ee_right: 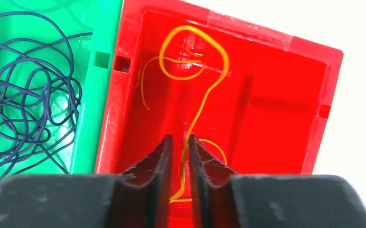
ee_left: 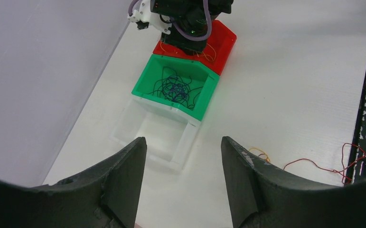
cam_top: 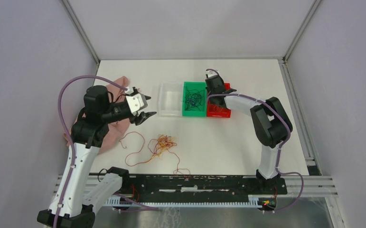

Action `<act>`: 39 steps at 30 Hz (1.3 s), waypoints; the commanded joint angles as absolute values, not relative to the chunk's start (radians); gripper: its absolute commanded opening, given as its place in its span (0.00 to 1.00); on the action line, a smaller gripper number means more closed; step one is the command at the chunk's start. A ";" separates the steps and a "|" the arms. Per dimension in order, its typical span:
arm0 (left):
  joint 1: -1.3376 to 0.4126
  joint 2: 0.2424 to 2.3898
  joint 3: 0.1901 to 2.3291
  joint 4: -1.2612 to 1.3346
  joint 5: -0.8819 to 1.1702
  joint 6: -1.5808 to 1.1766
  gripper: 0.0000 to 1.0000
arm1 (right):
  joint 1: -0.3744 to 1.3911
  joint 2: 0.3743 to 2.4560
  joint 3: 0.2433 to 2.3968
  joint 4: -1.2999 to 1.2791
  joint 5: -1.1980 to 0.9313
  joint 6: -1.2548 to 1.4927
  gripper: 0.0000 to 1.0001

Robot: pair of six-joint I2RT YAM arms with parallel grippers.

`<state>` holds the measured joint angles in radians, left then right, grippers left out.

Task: Untangle the cables
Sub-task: Place the cable in the bin.

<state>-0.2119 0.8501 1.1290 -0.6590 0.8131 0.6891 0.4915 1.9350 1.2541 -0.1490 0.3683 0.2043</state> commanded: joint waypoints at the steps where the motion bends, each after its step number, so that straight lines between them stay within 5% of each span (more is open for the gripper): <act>1: -0.216 0.865 1.134 -0.698 0.809 0.711 0.70 | 0.493 1.901 1.305 -0.191 0.400 0.195 0.31; 7: -0.216 0.902 1.100 -0.769 0.797 0.784 0.94 | 0.502 1.651 1.221 -0.161 0.298 0.236 0.51; 12: -0.215 0.914 1.019 -0.794 0.748 0.859 0.99 | 0.579 1.501 1.156 -0.165 0.233 0.216 0.59; 18: -0.213 1.036 0.917 -0.905 0.674 0.991 0.81 | 0.695 1.364 0.986 -0.031 0.177 0.270 0.58; 24: -0.210 1.248 0.893 -0.977 0.623 0.975 0.74 | 0.718 1.249 0.834 0.158 0.143 0.291 0.53; 39: -0.201 1.396 0.769 -0.747 0.518 0.918 0.48 | 0.718 1.178 0.781 0.217 0.153 0.347 0.46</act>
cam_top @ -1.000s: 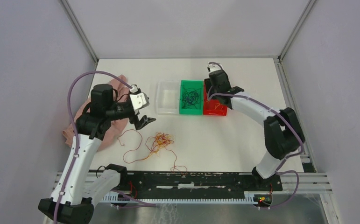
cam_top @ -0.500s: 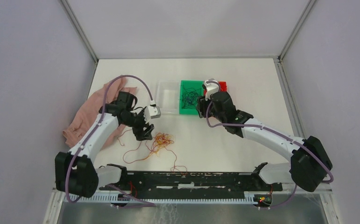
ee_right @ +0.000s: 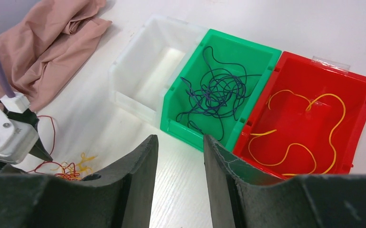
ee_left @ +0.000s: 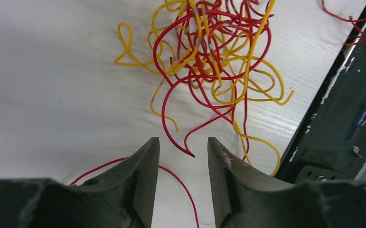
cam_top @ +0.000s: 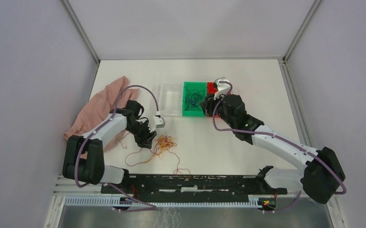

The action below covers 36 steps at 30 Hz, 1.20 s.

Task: Untangle the cables
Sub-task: Untie the cable.

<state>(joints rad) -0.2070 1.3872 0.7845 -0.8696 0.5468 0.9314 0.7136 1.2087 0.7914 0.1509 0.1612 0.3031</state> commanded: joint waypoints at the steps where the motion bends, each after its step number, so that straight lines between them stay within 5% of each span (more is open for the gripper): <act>1: -0.201 1.401 0.769 -0.722 0.510 0.903 0.45 | 0.718 1.176 0.774 0.226 0.146 0.357 0.45; 8: -0.201 1.383 0.819 -0.646 0.511 0.824 0.04 | 0.718 1.208 0.738 0.331 0.054 0.461 0.45; 24: -0.204 1.070 1.215 -0.954 0.751 0.870 0.03 | 0.788 1.508 0.805 0.877 -0.386 0.585 0.59; 36: -0.220 1.051 1.301 -0.973 0.834 0.716 0.03 | 0.972 1.547 0.896 0.840 -0.207 0.386 0.60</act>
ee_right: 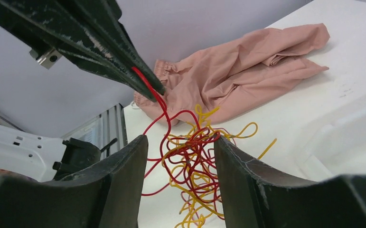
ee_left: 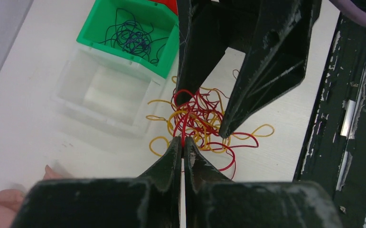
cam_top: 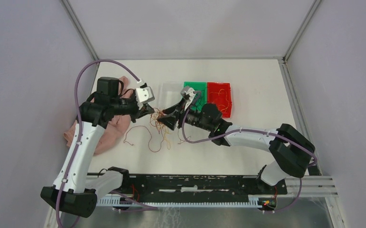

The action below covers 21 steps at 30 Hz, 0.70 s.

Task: Untangle the cables
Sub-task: Untie the cable.

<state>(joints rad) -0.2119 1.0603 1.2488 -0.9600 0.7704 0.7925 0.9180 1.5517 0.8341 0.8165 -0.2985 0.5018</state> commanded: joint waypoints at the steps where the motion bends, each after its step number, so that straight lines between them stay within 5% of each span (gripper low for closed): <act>1: -0.222 1.052 1.304 -0.978 0.838 0.712 0.03 | 0.987 1.549 0.905 0.819 -0.182 0.360 0.60; 12: -0.229 1.076 1.376 -1.159 0.921 0.781 0.03 | 1.072 1.528 0.881 0.843 0.259 0.208 0.55; 21: -0.237 1.108 1.422 -1.226 0.943 0.805 0.03 | 1.077 1.506 0.893 0.801 0.342 0.160 0.55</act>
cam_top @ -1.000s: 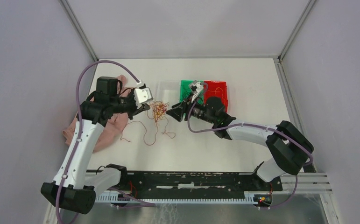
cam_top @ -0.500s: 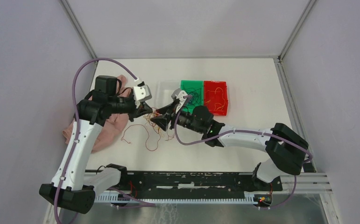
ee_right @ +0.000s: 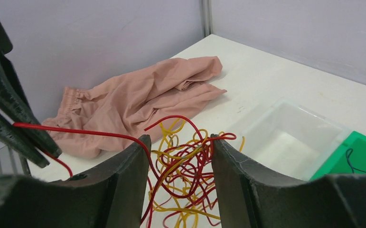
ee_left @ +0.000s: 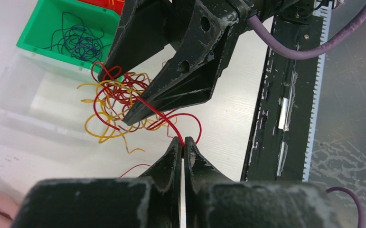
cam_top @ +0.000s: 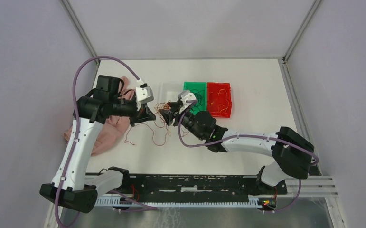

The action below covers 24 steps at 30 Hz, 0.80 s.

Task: Untangle the cables
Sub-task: Untie the cable.

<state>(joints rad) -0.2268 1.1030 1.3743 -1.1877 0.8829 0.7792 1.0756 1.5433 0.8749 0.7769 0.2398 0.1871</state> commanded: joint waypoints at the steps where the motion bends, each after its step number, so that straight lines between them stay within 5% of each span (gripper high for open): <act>1: -0.240 1.111 1.425 -1.226 0.945 0.798 0.03 | 1.078 1.512 0.892 0.819 0.354 0.167 0.55; 10: -0.268 1.128 1.498 -1.237 0.998 0.763 0.03 | 1.112 1.673 1.033 0.715 0.482 0.181 0.65; 16: -0.279 1.151 1.624 -1.250 1.049 0.731 0.03 | 1.116 1.748 0.932 0.762 0.558 0.258 0.79; 24: -0.282 1.206 1.857 -1.244 1.044 0.709 0.03 | 1.116 1.761 0.801 0.854 0.557 0.352 0.83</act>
